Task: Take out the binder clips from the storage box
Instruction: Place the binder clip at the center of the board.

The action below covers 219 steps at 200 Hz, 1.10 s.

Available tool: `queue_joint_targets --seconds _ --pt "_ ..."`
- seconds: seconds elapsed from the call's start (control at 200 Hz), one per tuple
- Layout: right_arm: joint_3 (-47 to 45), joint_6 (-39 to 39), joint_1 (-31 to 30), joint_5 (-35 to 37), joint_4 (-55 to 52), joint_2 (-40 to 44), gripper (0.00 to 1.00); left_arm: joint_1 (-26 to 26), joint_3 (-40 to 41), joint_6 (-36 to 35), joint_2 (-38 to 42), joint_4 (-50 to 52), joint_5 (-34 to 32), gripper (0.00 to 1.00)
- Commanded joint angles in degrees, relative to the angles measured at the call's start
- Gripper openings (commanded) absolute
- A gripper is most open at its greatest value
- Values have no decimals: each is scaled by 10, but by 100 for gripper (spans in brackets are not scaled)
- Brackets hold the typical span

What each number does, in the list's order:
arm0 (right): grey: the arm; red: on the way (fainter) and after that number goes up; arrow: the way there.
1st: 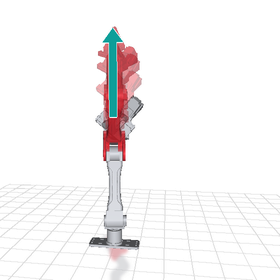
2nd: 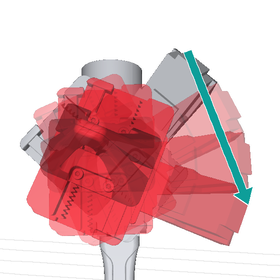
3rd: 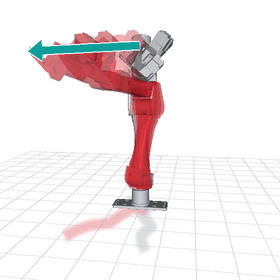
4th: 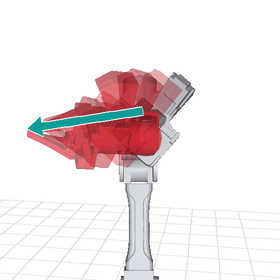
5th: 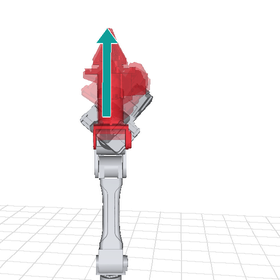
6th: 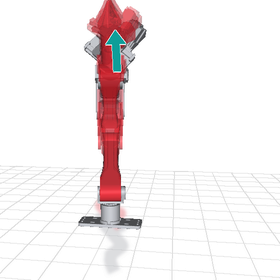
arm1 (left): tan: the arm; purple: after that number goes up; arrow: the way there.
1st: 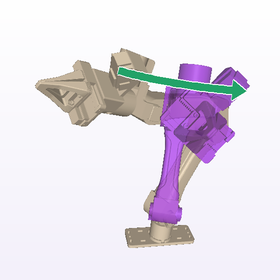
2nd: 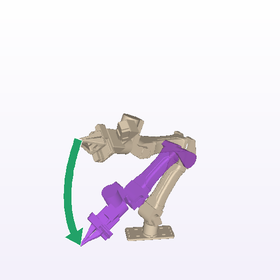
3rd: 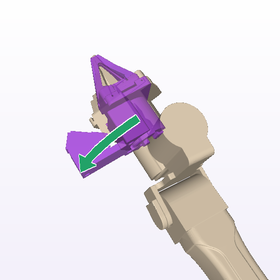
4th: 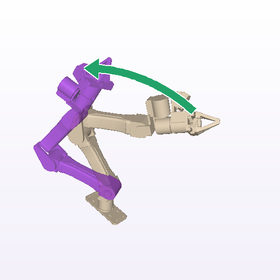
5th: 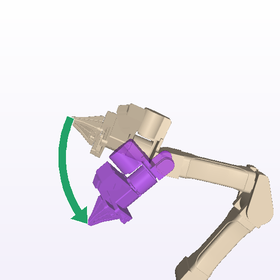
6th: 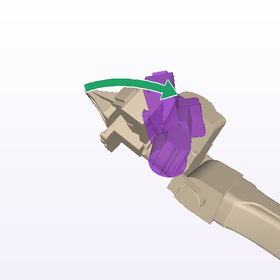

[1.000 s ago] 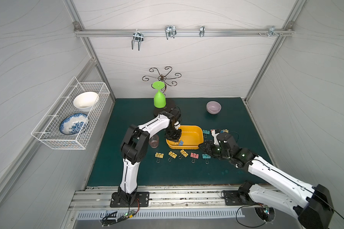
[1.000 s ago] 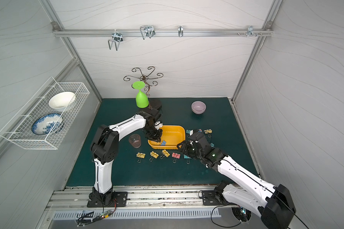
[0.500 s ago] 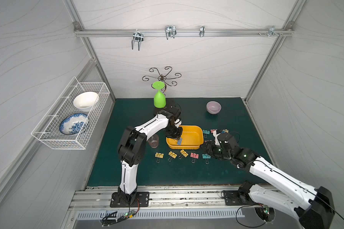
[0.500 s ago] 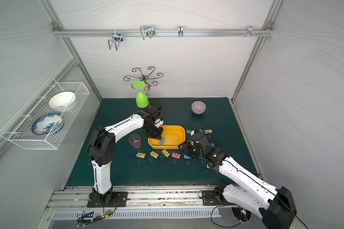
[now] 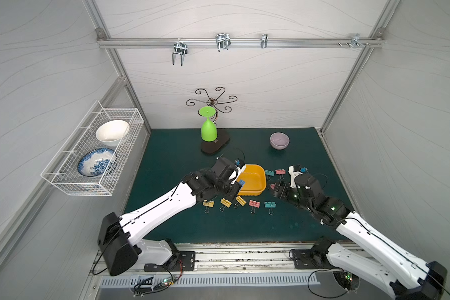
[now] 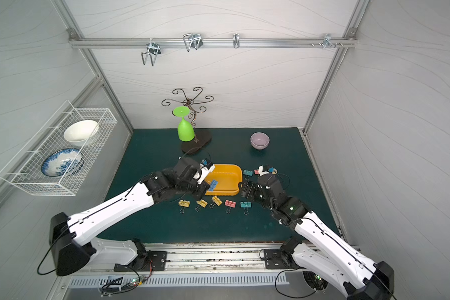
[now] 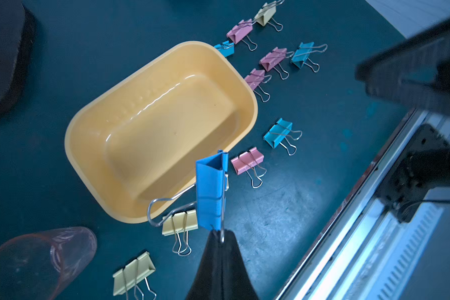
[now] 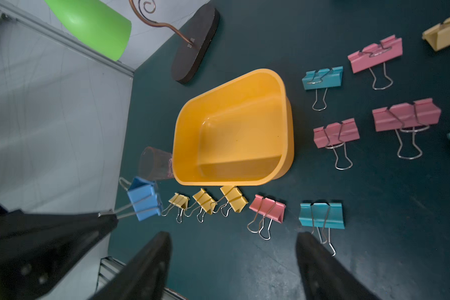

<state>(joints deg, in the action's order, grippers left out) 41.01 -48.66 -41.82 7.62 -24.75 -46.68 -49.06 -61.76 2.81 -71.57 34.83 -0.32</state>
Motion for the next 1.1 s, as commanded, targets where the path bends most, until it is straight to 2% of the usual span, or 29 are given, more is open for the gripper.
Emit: queue_joint_targets --seconds 0.0,0.175,0.31,0.535,0.81,1.091 --pt "4 13 6 29 -14 17 99 -43 71 -97 52 -73 -81 0" --pt "-19 -1 19 35 -2 41 99 -162 182 -240 88 -136 -187 0" --pt "-27 -16 25 33 -6 49 99 -209 200 -268 44 -132 -227 0" --pt "-35 -35 35 32 -20 49 99 -226 192 -272 -38 -156 -279 0" --pt "-41 -52 51 30 -33 49 99 -234 184 -290 -125 -211 -289 0" --pt "-46 -58 66 22 -42 54 99 -249 171 -270 -165 -186 -266 0"
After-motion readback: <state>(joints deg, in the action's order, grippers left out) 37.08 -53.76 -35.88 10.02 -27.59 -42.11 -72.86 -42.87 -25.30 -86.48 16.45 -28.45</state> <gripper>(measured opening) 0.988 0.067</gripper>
